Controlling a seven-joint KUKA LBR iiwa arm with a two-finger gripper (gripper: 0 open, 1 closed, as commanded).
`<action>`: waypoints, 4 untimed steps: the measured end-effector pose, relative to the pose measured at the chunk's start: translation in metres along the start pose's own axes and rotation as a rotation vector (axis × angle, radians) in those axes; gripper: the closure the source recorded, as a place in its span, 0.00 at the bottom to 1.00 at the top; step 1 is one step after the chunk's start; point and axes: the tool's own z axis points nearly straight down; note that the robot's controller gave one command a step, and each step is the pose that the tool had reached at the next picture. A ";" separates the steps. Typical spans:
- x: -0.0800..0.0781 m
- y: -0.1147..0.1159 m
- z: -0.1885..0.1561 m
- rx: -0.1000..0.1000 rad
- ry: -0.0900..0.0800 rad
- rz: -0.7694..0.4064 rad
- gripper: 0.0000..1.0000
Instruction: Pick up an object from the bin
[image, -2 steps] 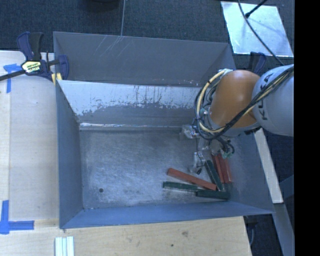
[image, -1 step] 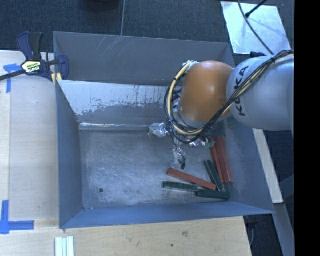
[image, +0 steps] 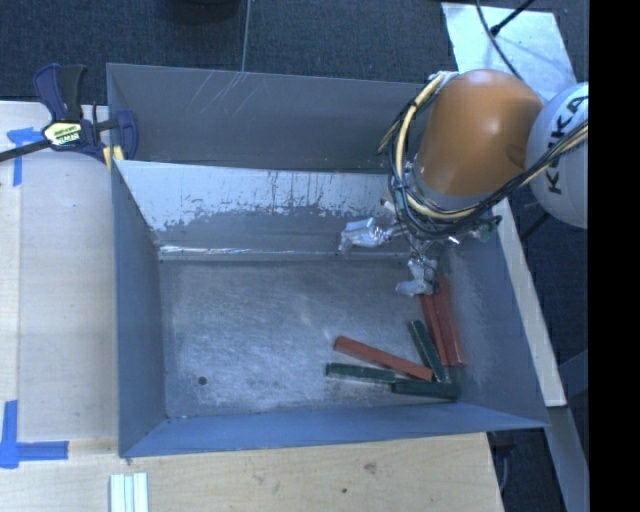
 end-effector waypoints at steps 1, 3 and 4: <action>0.048 -0.001 0.082 -0.011 0.005 -0.117 0.00; 0.010 0.022 0.082 -0.013 0.002 -0.239 0.00; 0.094 -0.064 0.029 -0.008 -0.003 -0.269 0.00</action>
Offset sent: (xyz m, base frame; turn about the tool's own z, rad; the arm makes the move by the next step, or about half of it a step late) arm -0.0258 -0.0374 -0.0794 -0.1205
